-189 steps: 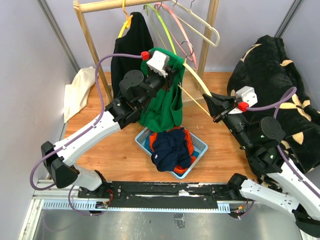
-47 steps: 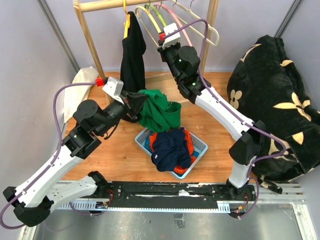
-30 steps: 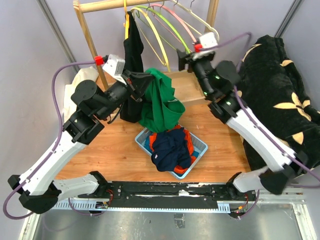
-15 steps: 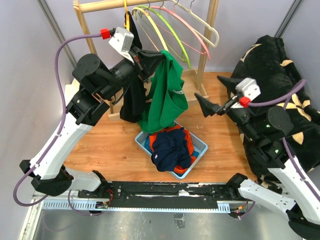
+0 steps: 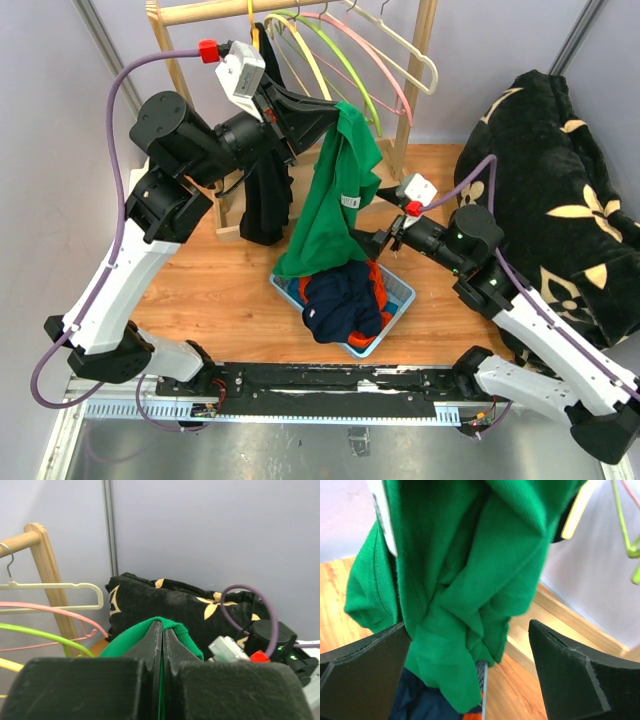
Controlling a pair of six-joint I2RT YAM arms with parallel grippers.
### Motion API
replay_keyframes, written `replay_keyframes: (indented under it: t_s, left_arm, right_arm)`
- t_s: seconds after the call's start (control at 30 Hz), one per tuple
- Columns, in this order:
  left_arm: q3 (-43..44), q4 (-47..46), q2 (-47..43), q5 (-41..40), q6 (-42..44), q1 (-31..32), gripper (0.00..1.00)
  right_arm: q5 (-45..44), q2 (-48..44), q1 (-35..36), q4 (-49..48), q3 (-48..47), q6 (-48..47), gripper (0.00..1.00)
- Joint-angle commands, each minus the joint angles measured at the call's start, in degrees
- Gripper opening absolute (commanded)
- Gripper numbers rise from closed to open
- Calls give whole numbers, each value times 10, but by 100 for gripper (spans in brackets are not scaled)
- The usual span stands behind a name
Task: Remove the t-shirt from the hanger
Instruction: Place the T-shirt in the bin.
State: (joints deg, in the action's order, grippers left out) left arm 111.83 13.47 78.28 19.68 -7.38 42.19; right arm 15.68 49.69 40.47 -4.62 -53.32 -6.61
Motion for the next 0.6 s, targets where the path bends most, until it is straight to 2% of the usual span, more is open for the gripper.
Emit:
replay_keyframes:
  t_s: [0.0, 0.37, 0.4, 0.43, 0.5, 0.57]
  left_arm:
    - [30, -24, -1, 27, -11, 1, 0]
    - [-2, -47, -15, 34, -32, 10, 0]
    - [-6, -47, -19, 32, -31, 11, 0]
    - [-11, -47, -23, 27, -30, 11, 0]
    - [-22, -48, -35, 17, -28, 11, 0]
    - [-41, -51, -49, 6, -25, 11, 0]
  right_arm:
    - [78, 43, -3, -83, -16, 42, 98]
    - [116, 196, -4, -197, -92, 66, 100]
    - [111, 205, -4, -200, -98, 67, 96]
    - [103, 212, -4, -200, -104, 69, 86]
    - [84, 217, -4, -202, -108, 74, 60]
    - [59, 209, -4, -208, -100, 78, 28]
